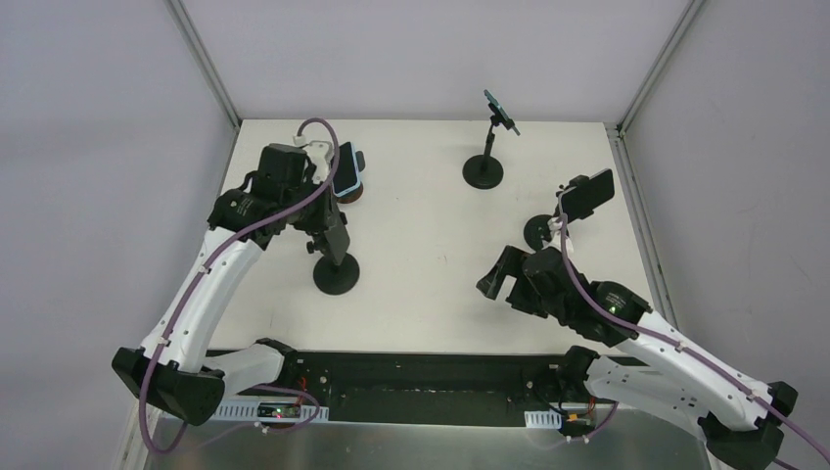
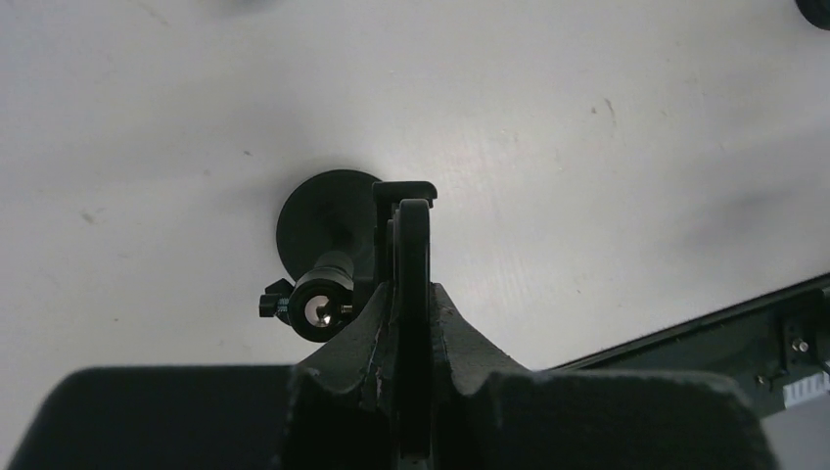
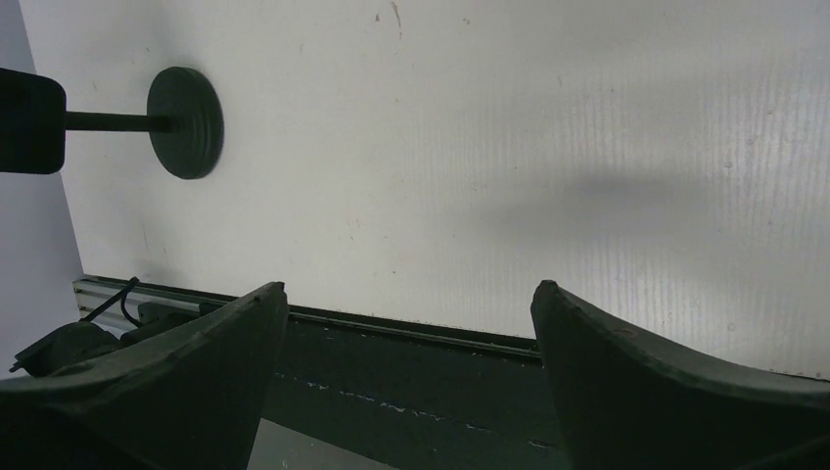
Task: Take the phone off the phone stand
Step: Move the phone stand with the phone to the center of the board.
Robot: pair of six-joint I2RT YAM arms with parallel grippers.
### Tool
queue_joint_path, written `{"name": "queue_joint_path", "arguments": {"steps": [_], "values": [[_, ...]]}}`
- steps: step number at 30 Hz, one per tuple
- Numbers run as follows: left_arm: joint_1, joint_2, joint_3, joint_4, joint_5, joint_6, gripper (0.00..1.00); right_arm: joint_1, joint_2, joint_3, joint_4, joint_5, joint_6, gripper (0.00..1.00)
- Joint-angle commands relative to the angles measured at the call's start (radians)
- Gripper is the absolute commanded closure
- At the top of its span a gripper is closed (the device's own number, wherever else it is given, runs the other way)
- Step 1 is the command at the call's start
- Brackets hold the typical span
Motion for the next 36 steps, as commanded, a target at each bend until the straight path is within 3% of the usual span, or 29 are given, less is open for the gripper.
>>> {"name": "queue_joint_path", "arguments": {"steps": [1,7,19,24,36], "values": [[-0.106,-0.048,0.057,0.029,0.029,-0.120,1.00,0.004,-0.036,0.011,-0.044,0.052,0.021,0.01],[-0.321,-0.018,0.114,0.034,-0.009,-0.191,1.00,0.004,-0.090,0.002,-0.083,0.098,0.037,0.01],[-0.724,0.164,0.195,0.103,-0.211,-0.243,1.00,0.004,-0.366,-0.066,-0.089,0.194,0.056,0.01],[-0.776,0.220,0.216,0.130,-0.256,-0.260,1.00,0.004,-0.389,-0.089,-0.088,0.194,0.056,0.01],[-0.781,0.243,0.270,0.132,-0.379,-0.242,1.00,0.004,-0.343,-0.106,-0.033,0.164,0.004,0.01]]}}
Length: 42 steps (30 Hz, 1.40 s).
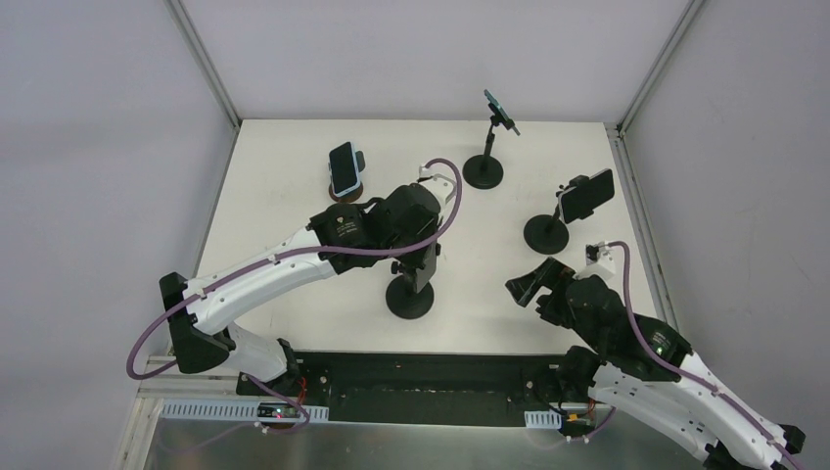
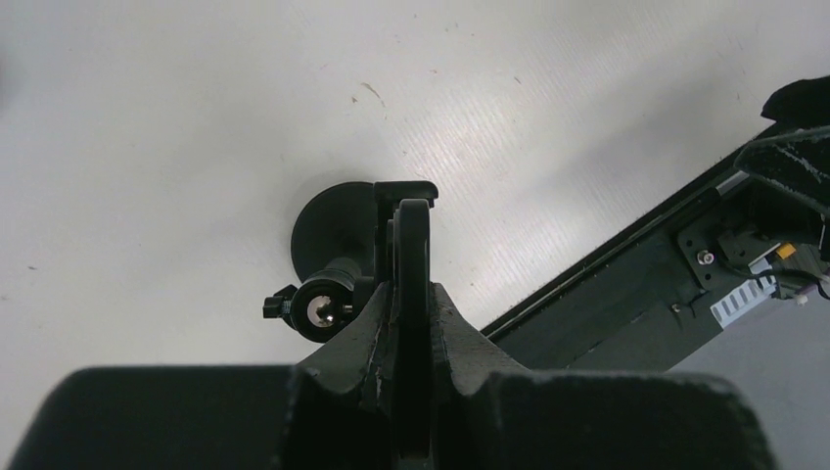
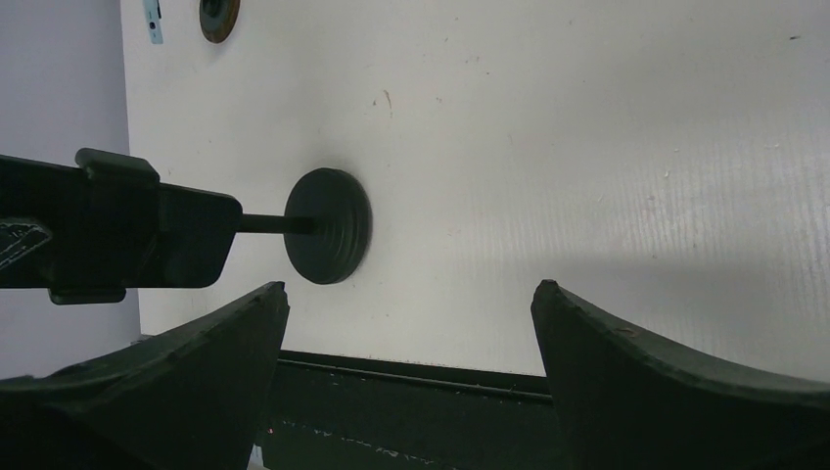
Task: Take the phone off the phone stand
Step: Move the phone stand with the phone to the center of the board.
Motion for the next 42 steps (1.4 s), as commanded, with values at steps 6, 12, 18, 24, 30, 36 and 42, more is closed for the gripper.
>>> {"name": "queue_joint_path", "arguments": {"steps": [6,12,18,24,30,36,42], "values": [[-0.007,0.013,0.073,0.074,-0.173,-0.052,1.00,0.004,0.032,0.006,0.043,0.000,-0.031,0.01],[-0.003,0.021,0.078,0.074,-0.176,-0.094,1.00,0.004,0.039,-0.009,0.084,-0.018,-0.054,0.01],[0.021,0.031,0.064,0.074,-0.123,-0.142,1.00,0.004,0.072,-0.009,0.106,-0.033,-0.073,0.01],[0.023,0.022,0.052,0.073,-0.129,-0.131,0.55,0.004,0.089,-0.008,0.107,-0.041,-0.076,0.01],[0.024,-0.007,0.040,0.074,-0.151,-0.124,0.31,0.004,0.075,-0.002,0.098,-0.034,-0.075,0.01],[0.030,-0.049,0.063,0.074,-0.131,-0.095,0.25,0.004,0.086,0.047,0.049,-0.023,-0.067,0.01],[0.041,-0.111,0.093,0.075,-0.112,0.019,0.15,0.004,0.108,0.169,-0.049,0.031,-0.026,0.01]]}}
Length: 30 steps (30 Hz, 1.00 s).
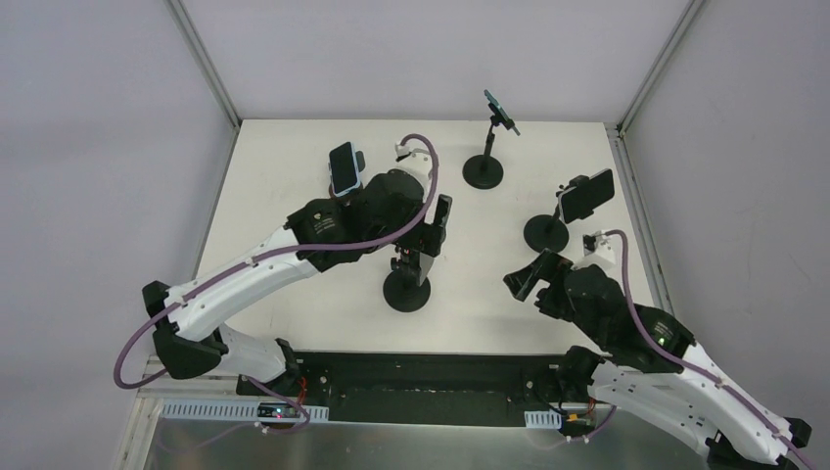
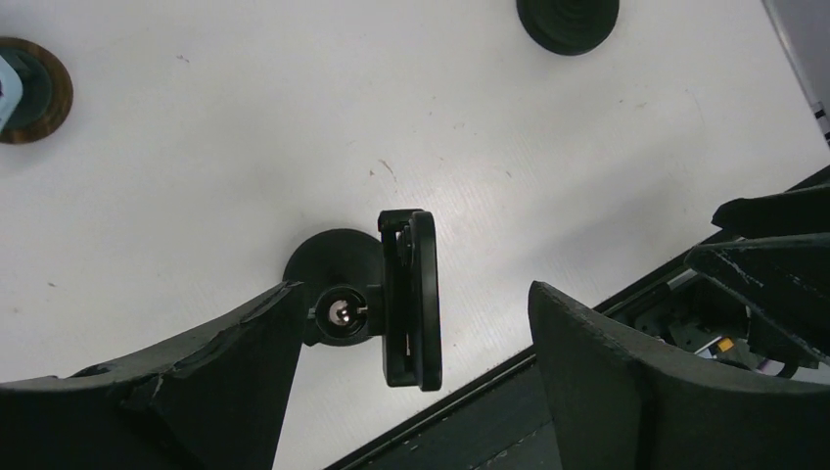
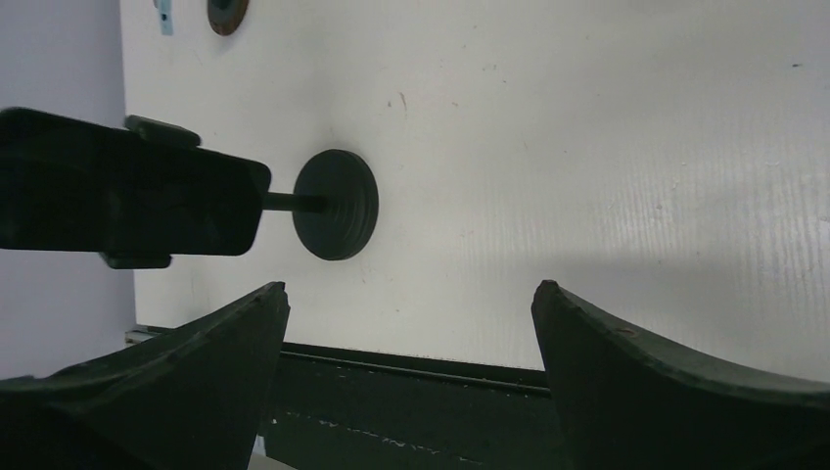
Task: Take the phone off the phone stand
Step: Move the phone stand with the phone to the center of the board.
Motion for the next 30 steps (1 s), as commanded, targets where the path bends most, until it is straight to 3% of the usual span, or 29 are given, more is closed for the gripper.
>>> {"name": "queue_joint_path", "arguments": {"steps": [1,5,13,17,20,26,30], "values": [[0.026,-0.102,0.052,0.019,0.007,0.106,0.13,0.004,0.006,0.109,-0.034,0.038,-0.003,0.01],[0.105,-0.201,-0.015,0.034,0.100,0.118,0.12,0.004,0.028,0.123,0.058,-0.017,-0.142,0.01],[0.343,-0.518,-0.404,0.220,0.373,0.172,0.14,0.004,0.195,0.184,0.323,-0.337,-0.546,0.01],[0.351,-0.626,-0.523,0.271,0.358,0.255,0.16,0.004,0.238,0.142,0.546,-0.545,-0.751,0.01],[0.353,-0.688,-0.627,0.374,0.445,0.358,0.13,0.003,0.267,0.112,0.672,-0.587,-0.849,0.01],[0.353,-0.820,-0.861,0.690,0.500,0.397,0.11,0.002,0.400,0.169,0.692,-0.687,-0.993,0.01],[0.353,-0.834,-0.907,0.715,0.511,0.399,0.11,-0.012,0.470,0.169,0.733,-0.721,-1.042,0.01]]}}
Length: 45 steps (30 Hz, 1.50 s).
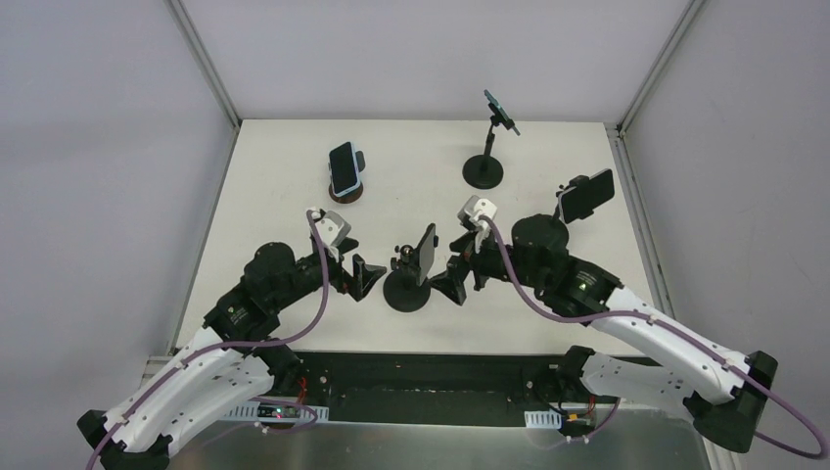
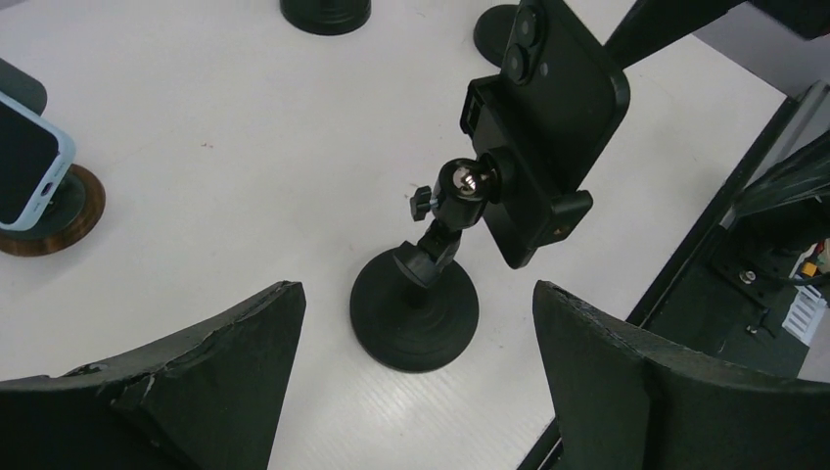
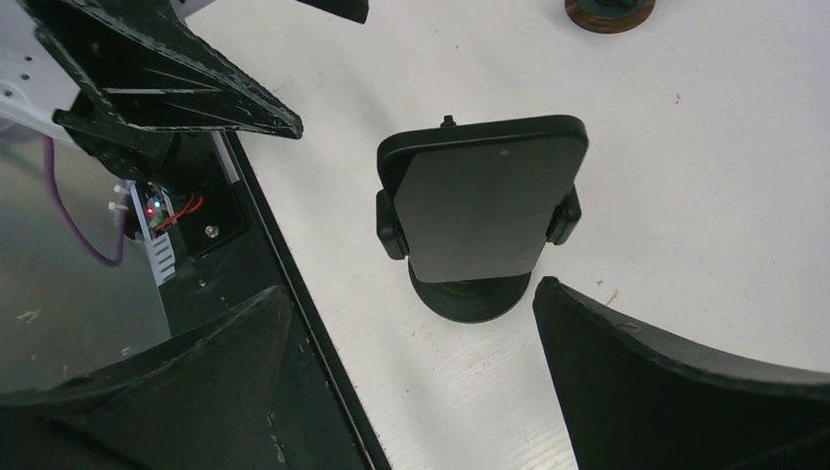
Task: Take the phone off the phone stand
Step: Move the phone stand with the phone to the center of the board, then remove the phone from the phone stand.
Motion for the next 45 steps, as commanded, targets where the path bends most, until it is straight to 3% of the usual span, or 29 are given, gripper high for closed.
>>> {"name": "queue_joint_path", "arguments": {"steps": [1,15,27,36,45], "values": [[0.006,-0.011,-0.020,0.174,0.065,0.037,0.11,-0.020,0.060,0.038,0.109,-0.093,-0.113,0.01],[0.006,-0.012,-0.050,0.175,0.131,0.061,0.12,-0.120,0.207,0.040,0.298,-0.216,-0.026,0.01],[0.006,-0.008,-0.061,0.174,0.129,0.080,0.13,-0.121,0.285,0.046,0.367,-0.186,-0.002,0.01],[0.007,0.011,-0.048,0.174,0.203,0.208,0.14,-0.123,0.290,0.040,0.382,-0.185,0.005,0.24],[0.006,0.101,0.001,0.174,0.257,0.282,0.12,-0.123,0.294,0.040,0.379,-0.278,0.020,0.72]]}}
